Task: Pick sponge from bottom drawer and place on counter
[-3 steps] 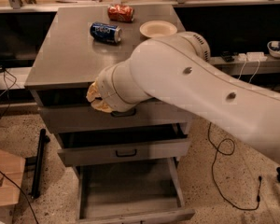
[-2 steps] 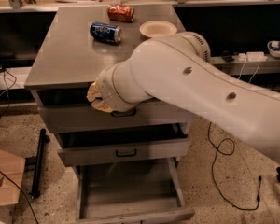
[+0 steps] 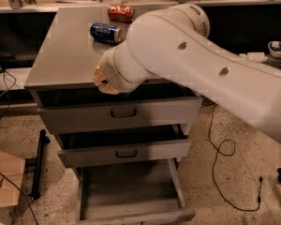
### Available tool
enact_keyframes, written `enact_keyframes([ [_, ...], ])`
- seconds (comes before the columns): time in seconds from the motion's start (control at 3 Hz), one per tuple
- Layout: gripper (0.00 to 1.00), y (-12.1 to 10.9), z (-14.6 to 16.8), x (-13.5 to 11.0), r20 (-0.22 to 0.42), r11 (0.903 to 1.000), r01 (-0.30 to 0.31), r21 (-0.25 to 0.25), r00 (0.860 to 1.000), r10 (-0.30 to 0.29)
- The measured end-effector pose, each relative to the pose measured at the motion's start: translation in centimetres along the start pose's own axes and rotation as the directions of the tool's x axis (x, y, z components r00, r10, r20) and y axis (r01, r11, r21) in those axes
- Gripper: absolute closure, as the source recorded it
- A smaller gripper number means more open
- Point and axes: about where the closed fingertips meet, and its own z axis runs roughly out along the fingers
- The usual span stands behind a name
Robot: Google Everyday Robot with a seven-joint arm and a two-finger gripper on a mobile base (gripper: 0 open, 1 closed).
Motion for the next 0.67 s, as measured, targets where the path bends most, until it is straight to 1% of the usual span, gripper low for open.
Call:
enact_keyframes([
  [0.67, 1.00, -4.6, -1.4, 8.4, -0.064, 0.9984, 0.038, 0.043, 0.997, -0.035],
])
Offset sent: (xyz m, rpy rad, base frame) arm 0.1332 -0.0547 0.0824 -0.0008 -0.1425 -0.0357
